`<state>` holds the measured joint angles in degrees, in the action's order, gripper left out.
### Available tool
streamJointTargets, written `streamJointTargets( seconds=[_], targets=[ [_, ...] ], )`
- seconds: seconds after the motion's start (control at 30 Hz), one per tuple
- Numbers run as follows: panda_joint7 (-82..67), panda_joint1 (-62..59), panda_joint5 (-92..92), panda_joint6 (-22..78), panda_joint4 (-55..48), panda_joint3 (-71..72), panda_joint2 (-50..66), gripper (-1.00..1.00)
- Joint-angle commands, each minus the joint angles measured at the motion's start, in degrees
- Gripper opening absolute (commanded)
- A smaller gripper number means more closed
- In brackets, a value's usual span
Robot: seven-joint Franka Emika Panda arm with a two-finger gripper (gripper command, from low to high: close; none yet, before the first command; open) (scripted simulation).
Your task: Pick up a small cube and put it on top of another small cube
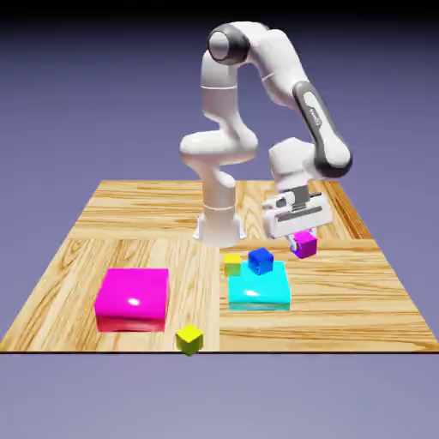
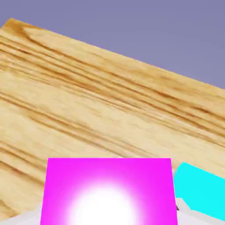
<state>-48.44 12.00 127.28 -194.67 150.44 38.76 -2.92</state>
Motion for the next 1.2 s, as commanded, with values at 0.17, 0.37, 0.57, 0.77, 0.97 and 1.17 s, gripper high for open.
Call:
streamJointTargets(
  seconds=[0.17,0.37,0.57,0.77,0.97,1.17],
  targets=[
    [8.81,-12.47,10.19,-8.48,-0.31,11.86,-3.0,-1.0],
    [17.61,-24.93,20.39,-16.91,-0.62,23.7,-6.0,-1.0],
    [25.72,-25.78,20.41,-20.11,0.07,24.79,-5.17,-1.0],
    [39.43,-13.33,8.18,-19.58,2.51,13.79,0.94,-1.0],
    [53.14,-0.88,-4.06,-19.05,4.96,2.8,7.05,-1.0],
    [60.28,5.59,-10.42,-18.77,6.23,-2.92,10.23,1.0]
  ],
)
